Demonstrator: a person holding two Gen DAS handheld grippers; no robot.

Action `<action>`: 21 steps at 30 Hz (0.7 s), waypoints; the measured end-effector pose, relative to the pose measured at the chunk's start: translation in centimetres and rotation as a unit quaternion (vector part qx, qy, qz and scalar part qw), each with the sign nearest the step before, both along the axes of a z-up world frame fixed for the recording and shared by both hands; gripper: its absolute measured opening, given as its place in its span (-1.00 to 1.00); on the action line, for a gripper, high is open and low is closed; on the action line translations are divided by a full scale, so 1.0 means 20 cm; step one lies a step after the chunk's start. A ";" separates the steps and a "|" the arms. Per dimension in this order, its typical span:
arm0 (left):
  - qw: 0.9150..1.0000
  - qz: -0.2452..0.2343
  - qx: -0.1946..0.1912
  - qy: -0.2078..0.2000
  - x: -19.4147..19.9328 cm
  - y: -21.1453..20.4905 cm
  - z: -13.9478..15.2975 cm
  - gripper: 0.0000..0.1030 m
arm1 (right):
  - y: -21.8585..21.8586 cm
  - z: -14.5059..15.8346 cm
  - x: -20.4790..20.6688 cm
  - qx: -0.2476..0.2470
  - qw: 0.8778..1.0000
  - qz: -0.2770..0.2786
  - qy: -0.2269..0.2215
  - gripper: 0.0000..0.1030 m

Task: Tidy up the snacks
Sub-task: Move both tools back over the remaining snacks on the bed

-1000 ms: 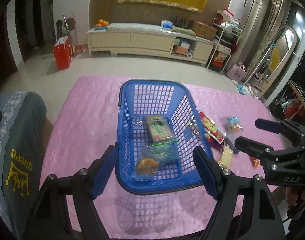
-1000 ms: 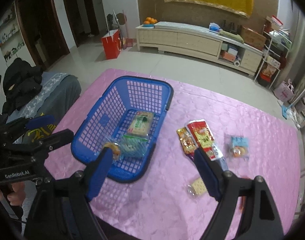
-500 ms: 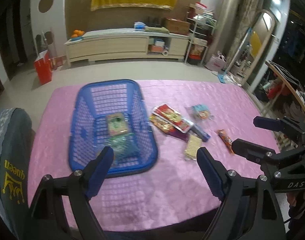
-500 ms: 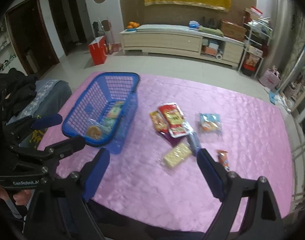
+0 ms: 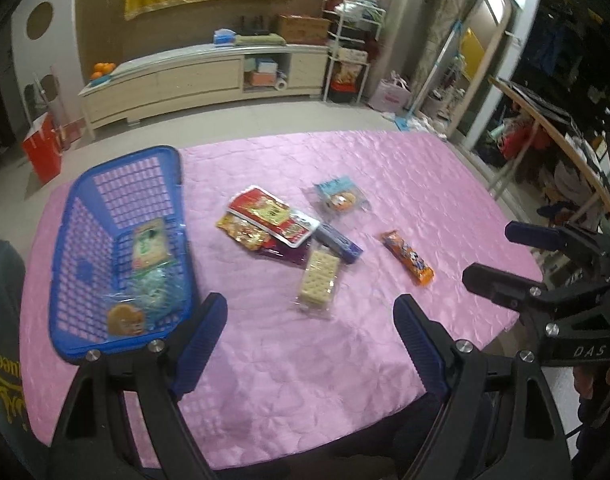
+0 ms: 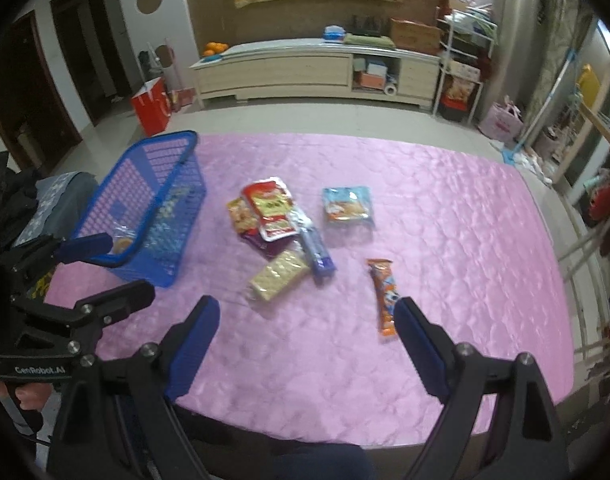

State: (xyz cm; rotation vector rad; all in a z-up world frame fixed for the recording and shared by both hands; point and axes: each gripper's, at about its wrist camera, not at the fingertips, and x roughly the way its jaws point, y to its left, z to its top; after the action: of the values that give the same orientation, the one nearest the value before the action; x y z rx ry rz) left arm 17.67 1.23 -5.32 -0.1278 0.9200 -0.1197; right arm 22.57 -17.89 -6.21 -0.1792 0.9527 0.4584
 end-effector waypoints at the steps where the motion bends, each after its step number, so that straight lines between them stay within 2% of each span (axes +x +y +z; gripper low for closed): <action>1: 1.000 -0.005 0.002 0.003 0.01 -0.02 -0.02 0.62 | -0.02 -0.02 0.01 -0.002 1.000 -0.002 0.000 0.77; 13: 0.998 -0.049 0.017 0.045 0.21 -0.21 -0.25 0.62 | -0.20 -0.30 0.14 -0.018 0.999 -0.038 0.026 0.77; 21: 0.993 -0.081 0.046 0.078 0.36 -0.28 -0.47 0.62 | -0.21 -0.48 0.25 -0.038 0.998 -0.040 0.037 0.77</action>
State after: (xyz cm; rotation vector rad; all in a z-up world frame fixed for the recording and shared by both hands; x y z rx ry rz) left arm 24.97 -4.43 -14.81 0.0240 1.0909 -0.2198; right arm 27.63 -22.12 -15.78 -0.1933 1.0468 0.3569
